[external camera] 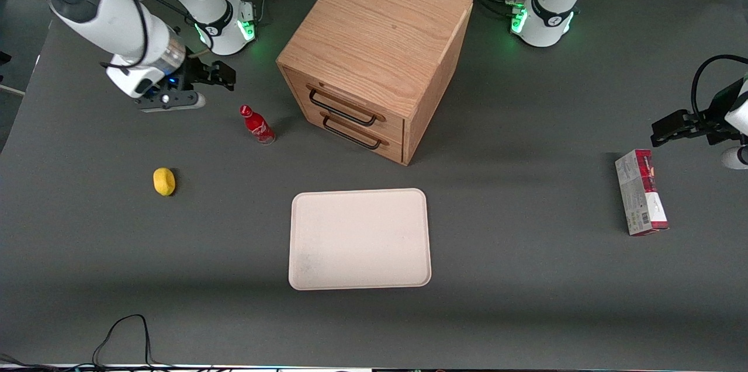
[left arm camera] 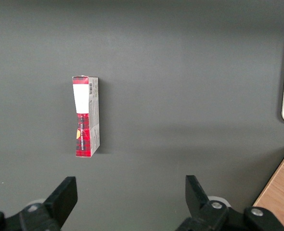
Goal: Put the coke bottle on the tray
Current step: 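Lower the open right gripper over the bottle's middle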
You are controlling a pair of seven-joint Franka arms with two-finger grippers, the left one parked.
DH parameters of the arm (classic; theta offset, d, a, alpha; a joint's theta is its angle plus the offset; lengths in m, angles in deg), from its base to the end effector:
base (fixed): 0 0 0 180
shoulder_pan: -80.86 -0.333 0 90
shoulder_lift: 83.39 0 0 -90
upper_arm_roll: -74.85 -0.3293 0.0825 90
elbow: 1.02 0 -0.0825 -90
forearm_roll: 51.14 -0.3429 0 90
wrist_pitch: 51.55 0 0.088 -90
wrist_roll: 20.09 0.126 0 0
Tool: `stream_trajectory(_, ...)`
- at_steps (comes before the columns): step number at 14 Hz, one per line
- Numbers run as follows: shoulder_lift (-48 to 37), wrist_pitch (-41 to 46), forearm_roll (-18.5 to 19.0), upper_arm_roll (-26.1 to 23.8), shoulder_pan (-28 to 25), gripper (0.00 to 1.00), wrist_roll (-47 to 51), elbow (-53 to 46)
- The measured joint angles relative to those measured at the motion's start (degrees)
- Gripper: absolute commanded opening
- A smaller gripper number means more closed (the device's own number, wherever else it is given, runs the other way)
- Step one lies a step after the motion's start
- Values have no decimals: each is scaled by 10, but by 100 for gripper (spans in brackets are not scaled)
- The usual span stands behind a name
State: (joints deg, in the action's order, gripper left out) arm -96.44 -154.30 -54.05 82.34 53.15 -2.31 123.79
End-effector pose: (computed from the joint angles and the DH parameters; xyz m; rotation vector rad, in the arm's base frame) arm 0.3958 0.1482 0.4831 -3.1076 -0.0514 0.2743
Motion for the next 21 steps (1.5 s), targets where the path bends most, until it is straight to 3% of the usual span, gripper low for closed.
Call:
stream_trajectory(8, 3, -217, 0, -2, -5, 100, 0, 162)
stream_trajectory(21, 42, -291, 4, -19, -7, 100, 0, 216)
